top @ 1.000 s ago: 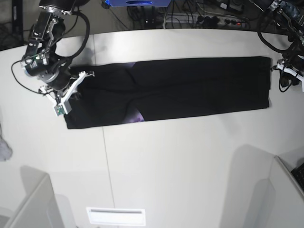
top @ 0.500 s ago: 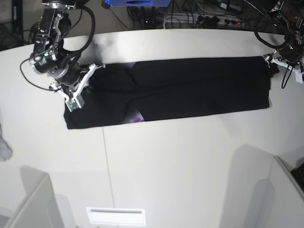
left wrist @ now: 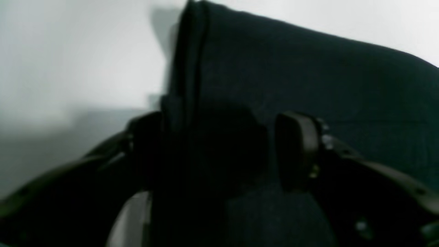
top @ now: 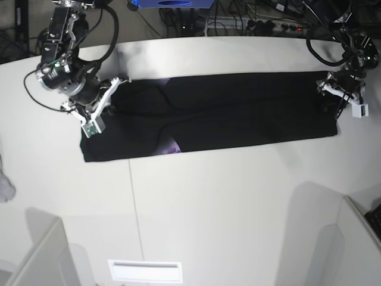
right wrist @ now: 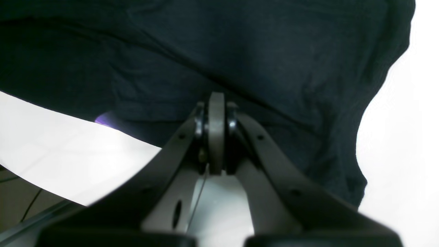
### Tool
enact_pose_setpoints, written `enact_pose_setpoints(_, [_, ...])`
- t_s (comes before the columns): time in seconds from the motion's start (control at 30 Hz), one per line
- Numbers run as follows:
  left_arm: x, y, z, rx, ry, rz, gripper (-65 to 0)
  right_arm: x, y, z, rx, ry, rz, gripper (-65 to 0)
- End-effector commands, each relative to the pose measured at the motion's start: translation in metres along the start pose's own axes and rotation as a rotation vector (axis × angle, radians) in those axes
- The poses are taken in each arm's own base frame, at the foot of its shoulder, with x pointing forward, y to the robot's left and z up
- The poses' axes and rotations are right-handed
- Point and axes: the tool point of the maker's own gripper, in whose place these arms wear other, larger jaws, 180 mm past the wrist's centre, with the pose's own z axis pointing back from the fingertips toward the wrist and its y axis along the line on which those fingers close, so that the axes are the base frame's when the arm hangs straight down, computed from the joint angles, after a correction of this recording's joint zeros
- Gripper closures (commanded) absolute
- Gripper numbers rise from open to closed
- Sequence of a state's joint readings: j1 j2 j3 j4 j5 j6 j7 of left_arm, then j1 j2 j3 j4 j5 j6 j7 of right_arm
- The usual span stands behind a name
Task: Fold the T-shirt properly
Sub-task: 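Regrasp the strip ends with both grippers and pull them apart to straighten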
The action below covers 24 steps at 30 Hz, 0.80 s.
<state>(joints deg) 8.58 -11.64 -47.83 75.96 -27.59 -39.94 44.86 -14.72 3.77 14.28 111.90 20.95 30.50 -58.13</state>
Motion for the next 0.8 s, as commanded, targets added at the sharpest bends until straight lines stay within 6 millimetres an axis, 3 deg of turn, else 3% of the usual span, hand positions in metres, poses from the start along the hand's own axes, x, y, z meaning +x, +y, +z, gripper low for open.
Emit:
enact_pose_setpoints(0.0, [-0.023, 0.001, 0.0, 0.01, 0.105, -0.015, -37.4, 0.011, -0.002, 0.005, -0.005, -0.045, 0.009, 0.0])
enact_pose_setpoints(0.07, [-0.024, 0.0, -0.001, 0.007, 0.107, -0.018, -27.6, 0.011, -0.002, 0.005, -0.005, -0.045, 0.009, 0.0])
enact_pose_setpoints(0.2, [-0.017, 0.007, 0.002, 0.021, 0.102, -0.034, -0.3, 0.011, -0.003, 0.005, -0.008, -0.045, 0.007, 0.0])
enact_pose_setpoints(0.63, [0.045, 0.053, 0.03, 0.129, 0.008, -0.111, 0.0, 0.004, 0.0, 0.005, 0.0, -0.03, 0.003, 0.0])
enact_pose_setpoints(0.77, [0.063, 0.053, 0.044, 0.155, -0.032, -0.164, 0.0, 0.004, 0.0, 0.005, 0.0, -0.03, 0.003, 0.0])
